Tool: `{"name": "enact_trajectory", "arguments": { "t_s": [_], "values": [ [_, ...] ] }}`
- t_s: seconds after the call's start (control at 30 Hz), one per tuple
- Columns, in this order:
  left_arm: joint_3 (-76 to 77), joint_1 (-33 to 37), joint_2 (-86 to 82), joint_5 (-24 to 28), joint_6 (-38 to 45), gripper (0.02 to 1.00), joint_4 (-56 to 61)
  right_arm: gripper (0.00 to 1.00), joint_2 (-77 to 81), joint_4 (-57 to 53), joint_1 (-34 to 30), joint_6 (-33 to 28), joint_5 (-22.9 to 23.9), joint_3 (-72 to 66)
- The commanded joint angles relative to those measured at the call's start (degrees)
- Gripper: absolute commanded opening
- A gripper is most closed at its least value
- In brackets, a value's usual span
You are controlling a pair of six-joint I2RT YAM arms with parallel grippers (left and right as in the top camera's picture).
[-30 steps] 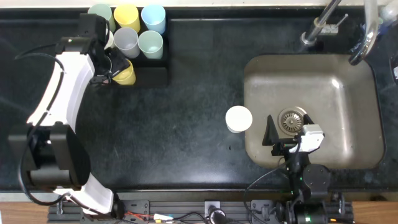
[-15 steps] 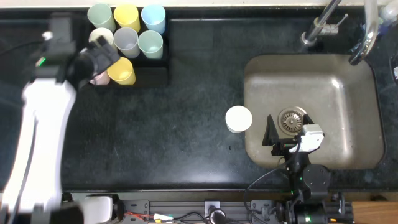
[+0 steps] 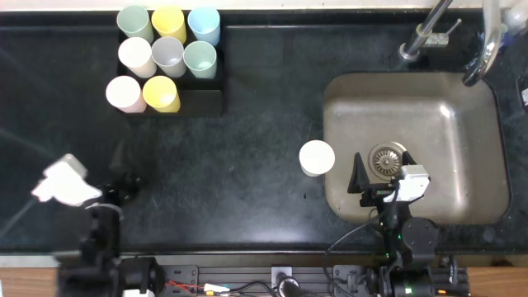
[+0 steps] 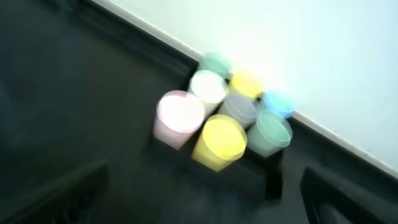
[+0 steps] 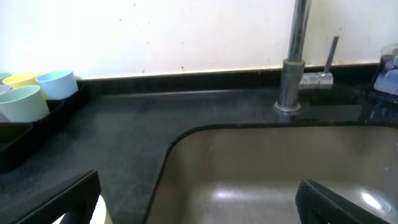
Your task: Store Cups
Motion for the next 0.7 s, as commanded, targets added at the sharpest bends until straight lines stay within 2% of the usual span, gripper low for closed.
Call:
{"name": "enact_trajectory", "arguments": {
  "t_s": [0.03, 0.1, 0.2, 0.33, 0.43, 0.53, 0.6, 0.7],
  "values": [
    [-14.14, -0.48, -4.87, 3.17, 4.55, 1.000, 22.88, 0.996, -0.42, 0.37, 0.09, 0.00, 0.20, 0.31],
    [-18.18, -0.48, -5.25, 3.28, 7.85, 1.000, 31.26, 0.998, -0.42, 0.37, 0.09, -0.02, 0.20, 0.31],
    [-21.90, -0.48, -6.64, 3.37, 13.81, 1.000, 33.33, 0.998, -0.42, 0.37, 0.09, -0.02, 0.17, 0.31],
    [-23.23, -0.48, -9.31, 5.57, 17.79, 1.000, 26.49, 0.998, -0.42, 0.37, 0.09, 0.00, 0.20, 0.31],
    [-23.23, -0.48, -11.28, 9.29, 27.82, 1.000, 20.22, 0.996, -0.42, 0.37, 0.09, -0.02, 0.20, 0.31],
    [-23.23, -0.48, -13.70, 10.21, 34.84, 1.000, 14.25, 0.998, -0.42, 0.37, 0.09, -0.02, 0.20, 0.31],
    [-23.23, -0.48, -15.78, 10.19, 35.52, 0.998, 10.51, 0.998, -0.42, 0.37, 0.09, 0.00, 0.20, 0.31],
    [-23.23, -0.48, -15.61, 10.62, 35.58, 0.998, 10.93, 0.998, -0.42, 0.37, 0.09, -0.02, 0.20, 0.31]
  ]
}}
